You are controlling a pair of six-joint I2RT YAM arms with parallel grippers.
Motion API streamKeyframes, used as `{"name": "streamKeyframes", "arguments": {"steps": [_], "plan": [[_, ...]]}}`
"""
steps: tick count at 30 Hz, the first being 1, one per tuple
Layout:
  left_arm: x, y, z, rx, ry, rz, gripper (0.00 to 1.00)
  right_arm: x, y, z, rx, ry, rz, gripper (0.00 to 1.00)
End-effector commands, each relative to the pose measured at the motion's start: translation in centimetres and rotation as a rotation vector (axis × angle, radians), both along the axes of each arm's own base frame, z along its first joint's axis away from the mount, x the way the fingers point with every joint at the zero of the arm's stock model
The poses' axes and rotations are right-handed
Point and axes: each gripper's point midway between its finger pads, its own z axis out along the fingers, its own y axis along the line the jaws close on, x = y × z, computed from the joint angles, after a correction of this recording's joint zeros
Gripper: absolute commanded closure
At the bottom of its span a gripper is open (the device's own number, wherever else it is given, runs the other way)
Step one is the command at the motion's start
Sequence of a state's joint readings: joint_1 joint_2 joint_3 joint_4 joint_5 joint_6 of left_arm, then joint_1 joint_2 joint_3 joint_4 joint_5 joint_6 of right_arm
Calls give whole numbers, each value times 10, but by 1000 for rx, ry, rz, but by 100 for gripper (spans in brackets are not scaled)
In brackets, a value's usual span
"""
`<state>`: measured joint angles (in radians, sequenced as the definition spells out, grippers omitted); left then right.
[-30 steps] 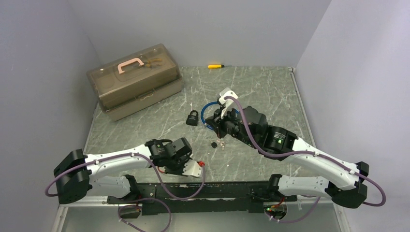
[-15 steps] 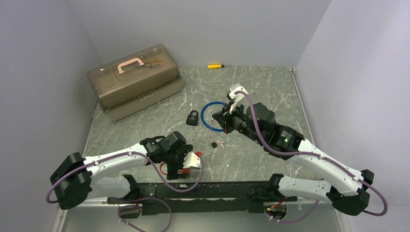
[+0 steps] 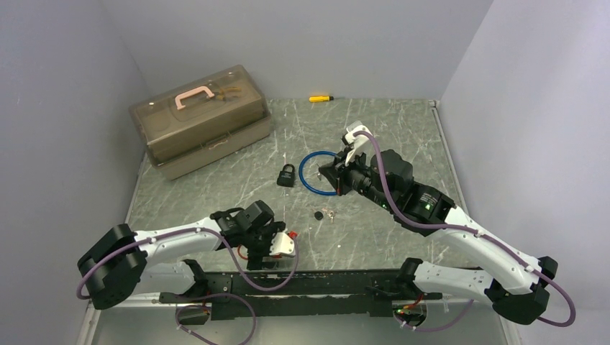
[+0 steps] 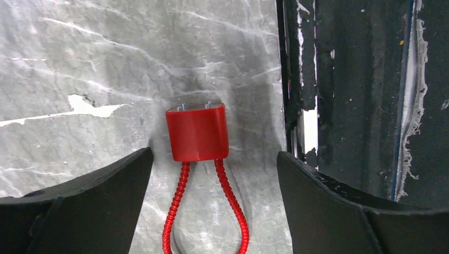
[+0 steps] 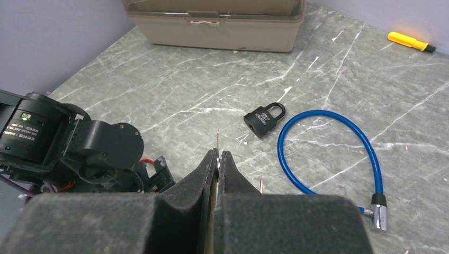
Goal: Unlock with the key
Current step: Pick up the lock from the center of the board.
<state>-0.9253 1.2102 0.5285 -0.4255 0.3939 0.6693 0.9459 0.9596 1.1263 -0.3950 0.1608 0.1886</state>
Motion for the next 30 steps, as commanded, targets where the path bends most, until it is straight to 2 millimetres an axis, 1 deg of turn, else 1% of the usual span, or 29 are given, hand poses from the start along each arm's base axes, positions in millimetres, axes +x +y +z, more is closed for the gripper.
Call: {"name": "streamKeyframes", "arguments": {"steps": [1, 3, 6, 10, 13, 14, 15, 19, 21, 22, 24, 25, 27, 29, 30], "plan": [[6, -5, 6, -72, -54, 0, 13, -1, -2, 28, 71, -44, 5, 100], [2, -3, 1, -67, -40, -17, 18, 0, -3, 29, 70, -48, 3, 100], [9, -4, -2, -57, -50, 20, 20, 2, -3, 30, 70, -49, -1, 100], [11, -6, -1, -68, -60, 31, 40, 4, -2, 27, 69, -42, 1, 100], [20, -12, 0, -85, -80, 79, 50, 5, -1, 26, 72, -41, 3, 100], [19, -12, 0, -83, -75, 73, 55, 6, -1, 26, 71, -40, 2, 100], [19, -11, 0, -85, -81, 66, 58, 6, -1, 25, 70, -39, 2, 100], [20, -14, 4, -88, -79, 63, 81, 7, -3, 24, 67, -36, 1, 100], [19, -16, 7, -91, -73, 58, 100, 7, -4, 24, 69, -37, 2, 100], [20, -17, 9, -92, -75, 62, 100, 7, -4, 23, 66, -35, 2, 100], [25, -19, 17, -92, -90, 68, 100, 8, -5, 21, 61, -32, 3, 100], [29, -20, 24, -88, -106, 68, 100, 9, -5, 20, 58, -31, 4, 100], [40, -22, 45, -76, -155, 66, 100, 9, -7, 21, 54, -29, 10, 100], [57, -22, 77, -68, -231, 64, 100, 8, -9, 26, 63, -30, 25, 100], [69, -25, 104, -88, -271, 75, 100, 8, -8, 30, 68, -32, 37, 100]]}}
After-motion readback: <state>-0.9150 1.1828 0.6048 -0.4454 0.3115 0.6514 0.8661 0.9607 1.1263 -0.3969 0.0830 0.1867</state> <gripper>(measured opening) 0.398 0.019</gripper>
